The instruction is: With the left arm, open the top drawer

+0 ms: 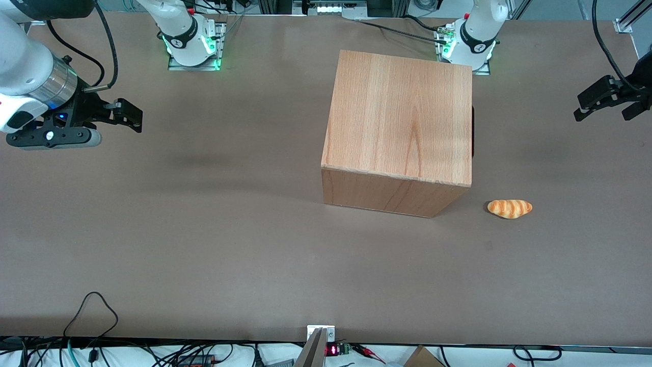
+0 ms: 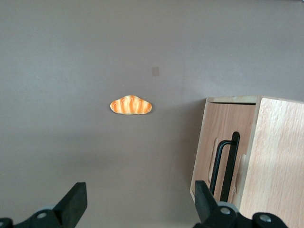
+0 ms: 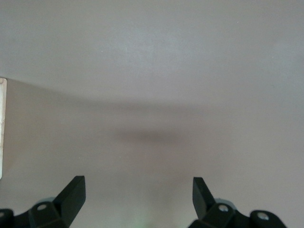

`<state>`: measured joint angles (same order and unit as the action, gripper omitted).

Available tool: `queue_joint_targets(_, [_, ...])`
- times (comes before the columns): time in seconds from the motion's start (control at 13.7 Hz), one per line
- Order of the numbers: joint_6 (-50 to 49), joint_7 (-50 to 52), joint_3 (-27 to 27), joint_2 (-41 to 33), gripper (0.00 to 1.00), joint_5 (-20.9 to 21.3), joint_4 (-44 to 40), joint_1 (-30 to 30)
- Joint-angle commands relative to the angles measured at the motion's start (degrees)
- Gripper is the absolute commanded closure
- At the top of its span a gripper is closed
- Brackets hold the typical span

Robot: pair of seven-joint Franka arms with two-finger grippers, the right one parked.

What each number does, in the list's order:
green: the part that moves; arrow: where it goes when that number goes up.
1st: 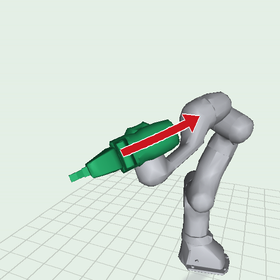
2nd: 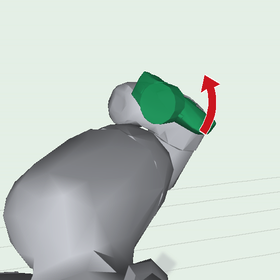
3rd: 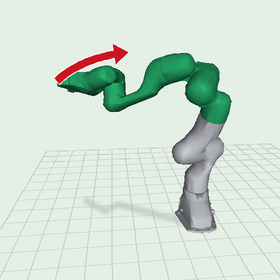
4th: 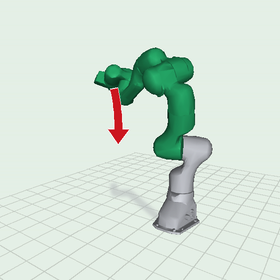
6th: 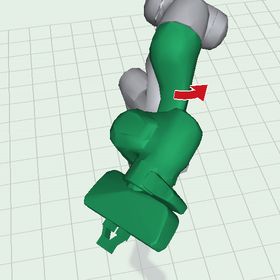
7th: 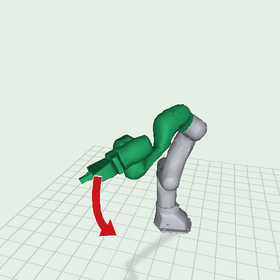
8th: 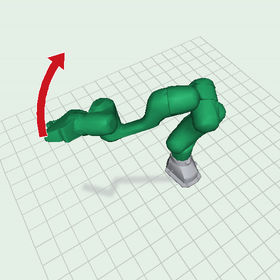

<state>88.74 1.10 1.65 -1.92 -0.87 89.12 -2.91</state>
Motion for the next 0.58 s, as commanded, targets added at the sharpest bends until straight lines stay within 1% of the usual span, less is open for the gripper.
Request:
queue_joint_targets(0.0, [0.4, -1.2, 0.0, 0.2, 0.0, -1.2, 2.8, -0.2])
queue_joint_targets(0.22, [2.5, -1.4, 0.0, 0.2, 0.0, -4.6, 6.9, -0.4])
queue_joint_targets(0.36, [4.5, -3.5, 0.0, 0.2, 0.0, -7.4, 9.8, -0.4])
queue_joint_targets(0.51, [7.1, -4.6, 0.5, 0.2, 0.0, -8.4, 13.4, -0.4])
